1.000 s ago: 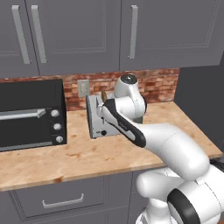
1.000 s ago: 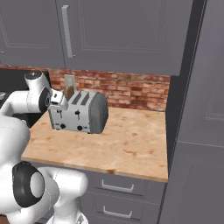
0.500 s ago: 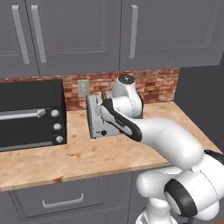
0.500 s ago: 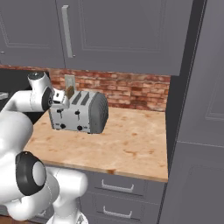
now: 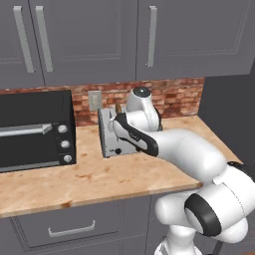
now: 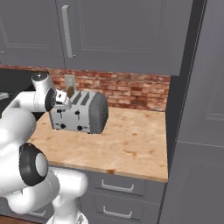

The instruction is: Start the toaster. Once the lever pops up, take the bread to the plate on the dining counter.

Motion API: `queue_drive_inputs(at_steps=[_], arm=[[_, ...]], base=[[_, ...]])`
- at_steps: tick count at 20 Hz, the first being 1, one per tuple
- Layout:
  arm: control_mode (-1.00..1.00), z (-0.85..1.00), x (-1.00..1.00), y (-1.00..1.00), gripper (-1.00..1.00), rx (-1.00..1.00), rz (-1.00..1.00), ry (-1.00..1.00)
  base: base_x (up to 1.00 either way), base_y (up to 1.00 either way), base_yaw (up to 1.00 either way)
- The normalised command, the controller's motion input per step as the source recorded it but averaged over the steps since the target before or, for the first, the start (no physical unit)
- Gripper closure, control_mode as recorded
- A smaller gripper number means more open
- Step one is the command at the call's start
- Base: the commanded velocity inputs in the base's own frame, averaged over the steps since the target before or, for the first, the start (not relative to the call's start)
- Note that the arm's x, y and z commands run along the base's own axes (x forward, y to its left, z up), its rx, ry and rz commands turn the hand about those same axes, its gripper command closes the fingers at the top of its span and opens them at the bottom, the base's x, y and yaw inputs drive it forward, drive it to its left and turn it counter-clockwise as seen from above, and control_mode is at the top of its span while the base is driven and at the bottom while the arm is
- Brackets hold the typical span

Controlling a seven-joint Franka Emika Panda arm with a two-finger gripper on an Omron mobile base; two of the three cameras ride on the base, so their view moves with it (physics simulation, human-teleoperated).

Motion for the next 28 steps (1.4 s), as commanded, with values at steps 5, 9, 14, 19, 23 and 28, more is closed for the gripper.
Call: queue_drive_inputs(at_steps=[5, 9, 14, 19, 23, 28], arm=[[-1.00, -0.19, 0.09, -0.03, -1.00, 0.00, -0.01, 0.00], [-1.00, -0.14, 0.13, -0.03, -1.00, 0.00, -0.03, 0.00], [-1.00, -0.09, 0.16, -0.04, -1.00, 0.00, -0.04, 0.00], [-1.00, 0.00, 0.21, 0.00, -1.00, 0.00, -0.06, 0.00], [-1.00, 0.00, 0.22, 0.00, -1.00, 0.00, -0.05, 0.00], [-1.00, -0.01, 0.18, 0.00, -1.00, 0.00, -0.03, 0.00]], base=[[0.00, 0.00, 0.00], [0.00, 0.00, 0.00], [0.00, 0.00, 0.00], [0.00, 0.00, 0.00], [0.00, 0.00, 0.00], [0.00, 0.00, 0.00]])
